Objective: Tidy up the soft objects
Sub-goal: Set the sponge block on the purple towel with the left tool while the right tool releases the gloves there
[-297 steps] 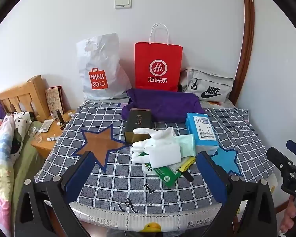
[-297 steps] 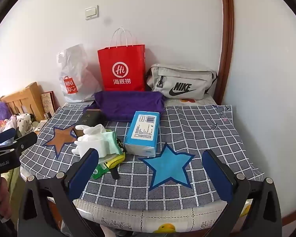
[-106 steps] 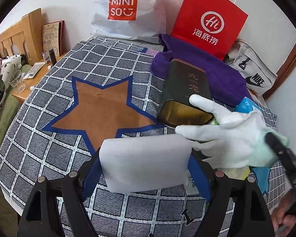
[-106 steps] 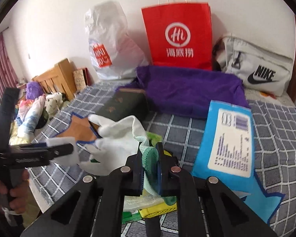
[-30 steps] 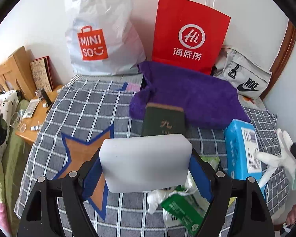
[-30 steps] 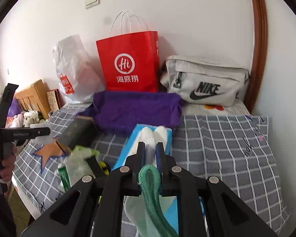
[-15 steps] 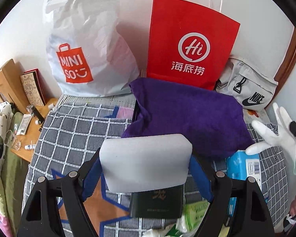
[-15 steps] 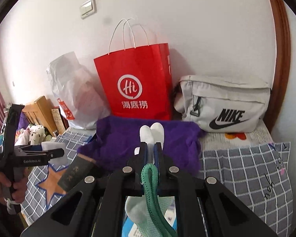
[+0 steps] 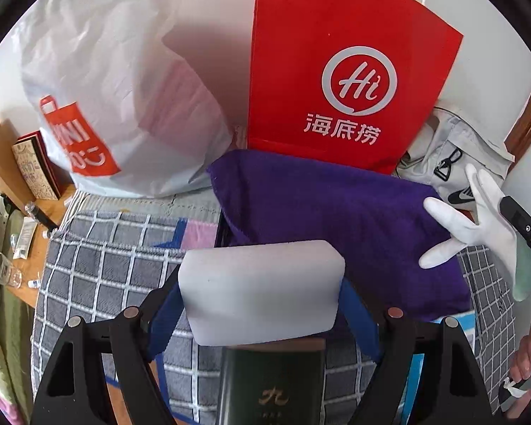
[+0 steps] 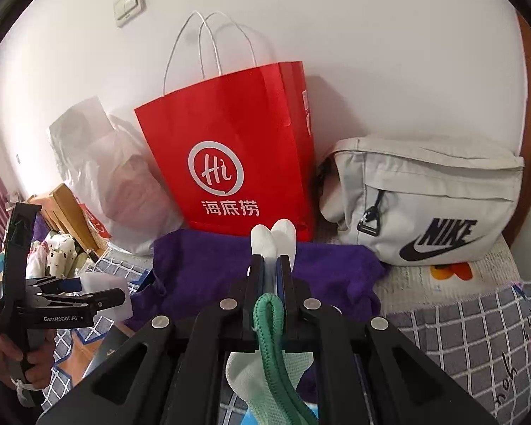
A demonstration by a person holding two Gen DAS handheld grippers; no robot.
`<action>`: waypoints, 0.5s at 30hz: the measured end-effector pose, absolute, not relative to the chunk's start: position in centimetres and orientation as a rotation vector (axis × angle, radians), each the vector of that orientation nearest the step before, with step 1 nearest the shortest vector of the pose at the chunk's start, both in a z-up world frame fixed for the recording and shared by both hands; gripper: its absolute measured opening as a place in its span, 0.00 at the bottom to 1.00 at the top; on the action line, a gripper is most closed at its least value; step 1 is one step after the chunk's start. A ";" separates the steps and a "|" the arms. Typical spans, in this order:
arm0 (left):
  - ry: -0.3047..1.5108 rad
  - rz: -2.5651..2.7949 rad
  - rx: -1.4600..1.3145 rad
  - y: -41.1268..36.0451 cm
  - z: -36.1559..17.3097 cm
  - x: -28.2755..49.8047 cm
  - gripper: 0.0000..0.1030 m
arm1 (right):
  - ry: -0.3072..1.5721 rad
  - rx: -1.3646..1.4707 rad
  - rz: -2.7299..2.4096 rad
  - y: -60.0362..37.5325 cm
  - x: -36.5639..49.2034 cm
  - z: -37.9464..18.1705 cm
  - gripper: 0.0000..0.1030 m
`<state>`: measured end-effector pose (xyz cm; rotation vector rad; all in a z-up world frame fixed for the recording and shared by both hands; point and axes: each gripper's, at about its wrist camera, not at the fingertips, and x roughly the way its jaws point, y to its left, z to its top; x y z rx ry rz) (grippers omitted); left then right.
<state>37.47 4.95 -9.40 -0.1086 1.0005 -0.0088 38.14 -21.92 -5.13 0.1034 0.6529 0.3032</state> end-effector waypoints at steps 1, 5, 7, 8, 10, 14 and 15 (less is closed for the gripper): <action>1.004 -0.014 -0.110 4.8 -9.5 38.2 0.79 | 0.656 0.101 0.306 -21.8 38.8 -5.3 0.07; 1.010 -0.027 -0.122 4.3 -10.1 40.6 0.79 | 0.684 0.140 0.311 -22.2 40.7 -7.2 0.07; 1.020 -0.043 -0.126 4.1 -10.6 41.8 0.79 | 0.704 0.155 0.307 -22.5 41.5 -8.4 0.07; 1.022 -0.047 -0.130 4.0 -10.8 42.4 0.79 | 0.712 0.159 0.303 -22.7 41.8 -8.9 0.07; 1.022 -0.047 -0.131 3.9 -11.2 43.4 0.79 | 0.736 0.165 0.294 -23.0 42.4 -9.8 0.07; 1.056 -0.072 -0.133 3.4 -12.7 45.6 0.79 | 0.774 0.155 0.283 -23.6 43.2 -10.9 0.08; 1.063 -0.081 -0.136 3.3 -13.1 45.9 0.79 | 0.782 0.150 0.282 -23.6 43.3 -11.1 0.08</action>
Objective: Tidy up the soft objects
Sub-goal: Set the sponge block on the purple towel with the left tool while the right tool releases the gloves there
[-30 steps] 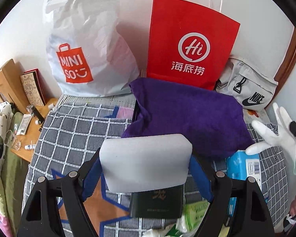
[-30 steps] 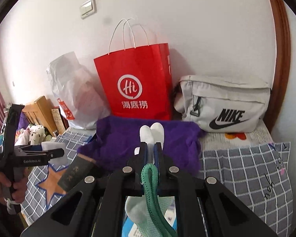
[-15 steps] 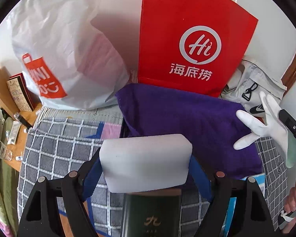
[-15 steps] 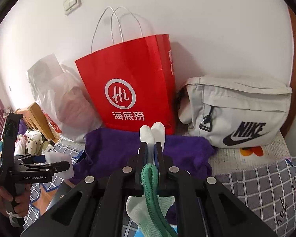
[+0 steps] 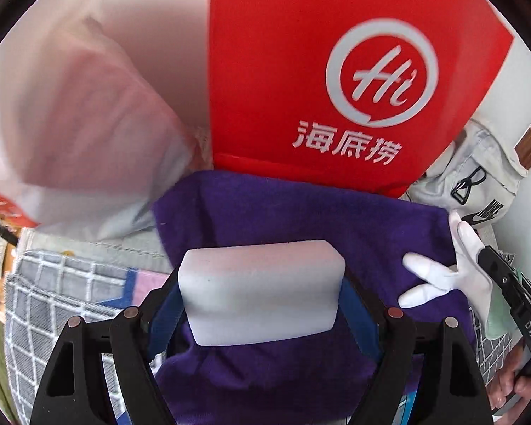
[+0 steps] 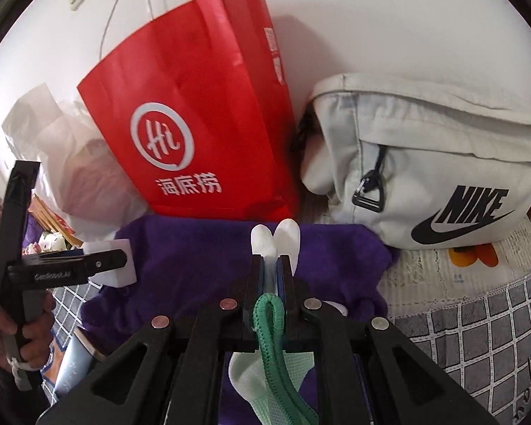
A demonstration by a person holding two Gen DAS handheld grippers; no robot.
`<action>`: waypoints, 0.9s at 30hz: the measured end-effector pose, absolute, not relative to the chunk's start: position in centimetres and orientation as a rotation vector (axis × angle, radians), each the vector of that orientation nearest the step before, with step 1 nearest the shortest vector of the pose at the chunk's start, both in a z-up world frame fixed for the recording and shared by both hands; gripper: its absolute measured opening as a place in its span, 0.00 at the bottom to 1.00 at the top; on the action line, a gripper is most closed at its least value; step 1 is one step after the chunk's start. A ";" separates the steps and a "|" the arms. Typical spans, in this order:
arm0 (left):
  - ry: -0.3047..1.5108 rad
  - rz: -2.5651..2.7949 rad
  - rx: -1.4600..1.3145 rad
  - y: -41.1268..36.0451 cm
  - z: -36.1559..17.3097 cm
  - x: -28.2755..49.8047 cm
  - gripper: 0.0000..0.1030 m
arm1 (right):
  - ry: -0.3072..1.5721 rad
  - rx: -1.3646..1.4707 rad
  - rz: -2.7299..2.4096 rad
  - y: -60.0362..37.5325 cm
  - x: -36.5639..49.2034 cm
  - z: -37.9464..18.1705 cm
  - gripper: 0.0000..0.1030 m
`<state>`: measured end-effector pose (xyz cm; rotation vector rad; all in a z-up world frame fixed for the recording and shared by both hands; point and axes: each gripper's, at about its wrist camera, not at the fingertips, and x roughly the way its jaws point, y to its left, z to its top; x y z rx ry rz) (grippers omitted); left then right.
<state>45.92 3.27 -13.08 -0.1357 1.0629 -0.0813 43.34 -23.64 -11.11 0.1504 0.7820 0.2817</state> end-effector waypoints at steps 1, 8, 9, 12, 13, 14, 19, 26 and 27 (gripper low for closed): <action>1.064 -0.088 -0.141 3.3 -13.4 46.2 0.79 | 0.787 0.146 0.280 -23.7 43.4 -11.3 0.08; 1.072 -0.104 -0.164 2.9 -14.6 47.6 0.79 | 0.820 0.152 0.311 -23.6 43.9 -12.2 0.10; 1.074 -0.104 -0.160 2.8 -14.8 47.7 0.79 | 0.828 0.152 0.311 -23.5 44.0 -12.5 0.11; 1.087 -0.102 -0.159 2.6 -15.5 48.1 0.79 | 0.846 0.147 0.308 -23.3 44.2 -12.9 0.11; 1.092 -0.103 -0.164 2.6 -15.7 48.2 0.79 | 0.851 0.146 0.308 -23.3 44.2 -13.1 0.11; 1.095 -0.105 -0.168 2.6 -15.9 48.6 0.79 | 0.856 0.146 0.309 -23.2 44.3 -13.2 0.11; 1.090 -0.118 -0.165 2.1 -16.1 48.8 0.88 | 0.865 0.127 0.318 -22.3 44.4 -13.5 0.25; 1.036 -0.136 -0.177 1.4 -15.3 48.4 0.97 | 0.827 0.099 0.337 -21.4 43.8 -12.9 0.66; 1.034 -0.138 -0.182 1.3 -15.1 48.2 0.97 | 0.826 0.099 0.340 -21.4 43.8 -12.8 0.71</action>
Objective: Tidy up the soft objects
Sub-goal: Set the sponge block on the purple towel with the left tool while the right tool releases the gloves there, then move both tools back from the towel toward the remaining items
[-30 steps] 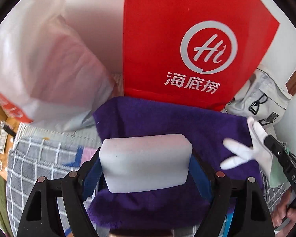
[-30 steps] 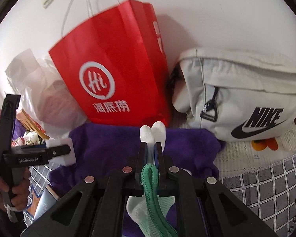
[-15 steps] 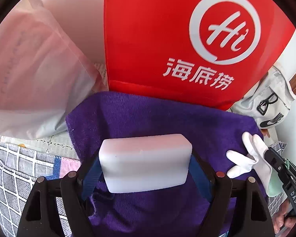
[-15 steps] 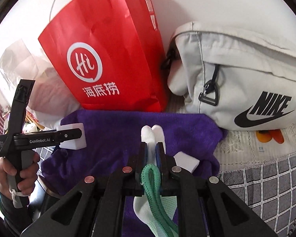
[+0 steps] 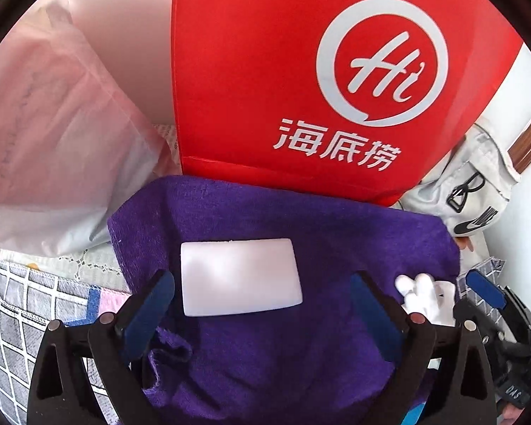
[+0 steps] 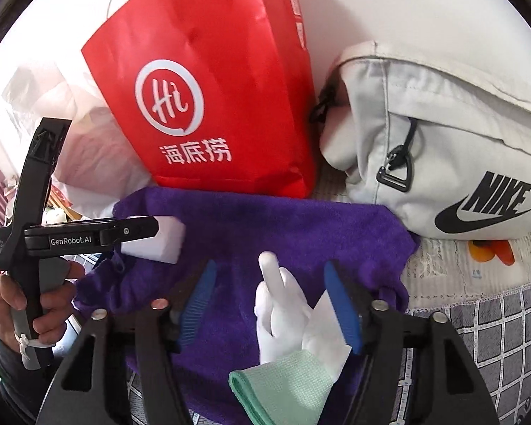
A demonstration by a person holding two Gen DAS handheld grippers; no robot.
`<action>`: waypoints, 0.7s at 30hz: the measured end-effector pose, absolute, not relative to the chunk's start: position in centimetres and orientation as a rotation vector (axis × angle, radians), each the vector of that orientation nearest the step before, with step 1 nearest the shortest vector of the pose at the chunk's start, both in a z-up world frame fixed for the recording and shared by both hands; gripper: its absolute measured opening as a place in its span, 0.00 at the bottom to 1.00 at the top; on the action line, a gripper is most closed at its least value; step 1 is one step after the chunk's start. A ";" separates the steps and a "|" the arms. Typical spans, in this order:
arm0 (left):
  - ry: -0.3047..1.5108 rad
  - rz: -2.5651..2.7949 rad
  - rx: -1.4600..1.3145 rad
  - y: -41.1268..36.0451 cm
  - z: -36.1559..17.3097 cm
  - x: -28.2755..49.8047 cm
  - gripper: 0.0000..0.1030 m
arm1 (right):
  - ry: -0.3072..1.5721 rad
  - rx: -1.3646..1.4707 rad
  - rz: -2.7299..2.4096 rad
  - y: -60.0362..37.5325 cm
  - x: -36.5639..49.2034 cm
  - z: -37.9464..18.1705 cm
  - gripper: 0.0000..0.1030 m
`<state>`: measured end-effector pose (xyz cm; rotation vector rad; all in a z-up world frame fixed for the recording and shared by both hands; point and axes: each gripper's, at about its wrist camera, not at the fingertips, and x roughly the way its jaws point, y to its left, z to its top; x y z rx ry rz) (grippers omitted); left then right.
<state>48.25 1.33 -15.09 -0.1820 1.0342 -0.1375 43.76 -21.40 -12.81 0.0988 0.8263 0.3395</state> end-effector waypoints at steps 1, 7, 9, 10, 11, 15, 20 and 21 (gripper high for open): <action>1.033 -0.140 -0.188 1.3 -15.0 48.2 0.97 | 0.822 0.098 0.340 -21.3 43.7 -12.7 0.72; 1.016 -0.141 -0.194 2.1 -13.3 46.9 0.97 | 0.793 0.092 0.287 -21.5 43.1 -11.6 0.73; 1.006 -0.141 -0.191 2.8 -12.3 46.2 0.97 | 0.776 0.096 0.273 -21.8 42.5 -11.0 0.73; 1.005 -0.143 -0.193 2.8 -12.0 46.0 0.97 | 0.772 0.105 0.282 -21.9 42.2 -10.7 0.73; 1.011 -0.150 -0.201 2.9 -11.6 45.5 0.97 | 0.770 0.114 0.290 -22.0 41.9 -10.6 0.73; 1.010 -0.175 -0.195 3.0 -9.8 43.2 0.96 | 0.778 0.117 0.295 -21.8 39.8 -9.4 0.72; 0.955 -0.131 -0.160 4.2 -7.2 38.4 0.96 | 0.755 0.091 0.320 -20.5 34.8 -7.7 0.73; 0.955 -0.125 -0.163 4.5 -7.1 37.6 0.96 | 0.755 0.093 0.329 -20.3 33.7 -7.6 0.72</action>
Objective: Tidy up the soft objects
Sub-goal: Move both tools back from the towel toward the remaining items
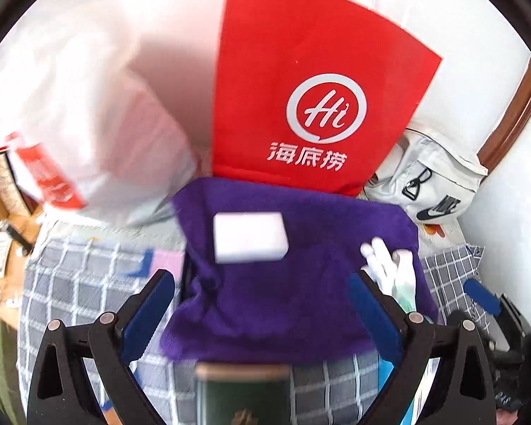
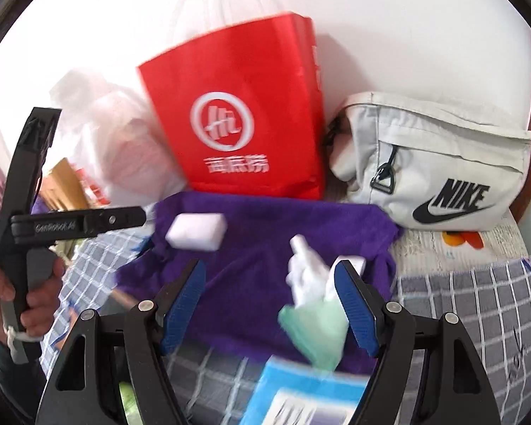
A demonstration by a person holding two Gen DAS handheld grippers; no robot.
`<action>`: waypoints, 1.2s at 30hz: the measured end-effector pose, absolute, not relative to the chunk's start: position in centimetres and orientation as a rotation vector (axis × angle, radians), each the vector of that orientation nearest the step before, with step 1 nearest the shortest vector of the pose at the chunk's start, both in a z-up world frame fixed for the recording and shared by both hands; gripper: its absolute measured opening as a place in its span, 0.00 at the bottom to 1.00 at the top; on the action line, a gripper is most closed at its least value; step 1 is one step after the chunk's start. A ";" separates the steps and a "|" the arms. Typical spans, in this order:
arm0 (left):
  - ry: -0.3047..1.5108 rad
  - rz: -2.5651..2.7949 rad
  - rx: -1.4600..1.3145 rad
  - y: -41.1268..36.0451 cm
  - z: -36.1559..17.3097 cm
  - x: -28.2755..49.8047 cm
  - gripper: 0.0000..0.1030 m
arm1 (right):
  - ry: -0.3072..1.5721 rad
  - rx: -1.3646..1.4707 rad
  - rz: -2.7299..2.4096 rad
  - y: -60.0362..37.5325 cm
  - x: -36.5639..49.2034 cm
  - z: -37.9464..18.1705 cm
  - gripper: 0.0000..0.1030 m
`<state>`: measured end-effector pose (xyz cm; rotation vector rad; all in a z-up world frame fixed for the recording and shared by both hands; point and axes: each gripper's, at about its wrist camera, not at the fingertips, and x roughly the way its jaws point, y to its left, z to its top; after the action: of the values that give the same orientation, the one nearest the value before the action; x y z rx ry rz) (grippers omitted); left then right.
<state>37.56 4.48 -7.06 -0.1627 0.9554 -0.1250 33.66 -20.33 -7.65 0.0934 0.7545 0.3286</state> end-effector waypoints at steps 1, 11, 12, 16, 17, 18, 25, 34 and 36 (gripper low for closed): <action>0.958 -0.121 -0.167 4.8 -6.9 36.8 0.96 | 0.757 0.094 0.344 -20.1 32.3 -7.7 0.72; 0.972 -0.113 -0.208 6.6 -8.1 27.6 0.96 | 0.862 0.041 0.437 -18.4 22.6 -11.8 0.47; 0.976 -0.115 -0.215 6.6 -8.3 27.0 0.96 | 0.864 0.030 0.456 -18.0 21.9 -12.0 0.47; 0.975 -0.121 -0.234 6.8 -9.2 24.0 0.96 | 0.864 -0.071 0.502 -16.0 19.9 -12.9 0.47; 0.975 -0.124 -0.242 6.8 -9.6 23.1 0.96 | 0.872 -0.104 0.511 -15.5 19.6 -13.3 0.47; 0.977 -0.128 -0.248 6.9 -9.8 22.5 0.96 | 0.880 -0.122 0.515 -15.3 19.5 -13.6 0.46; 0.982 -0.120 -0.230 7.1 -10.6 20.5 0.96 | 0.949 -0.239 0.513 -14.1 20.8 -15.3 0.39; 0.988 -0.136 -0.248 7.7 -11.0 19.9 0.96 | 1.024 -0.292 0.545 -13.0 21.2 -16.7 0.05; 0.993 -0.127 -0.256 7.9 -11.2 19.7 0.96 | 1.007 -0.254 0.538 -13.5 21.1 -16.2 0.04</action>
<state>19.69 7.92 -11.19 -0.2564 0.9930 -0.1274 21.12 -13.52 -16.15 -0.2543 1.0068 0.5378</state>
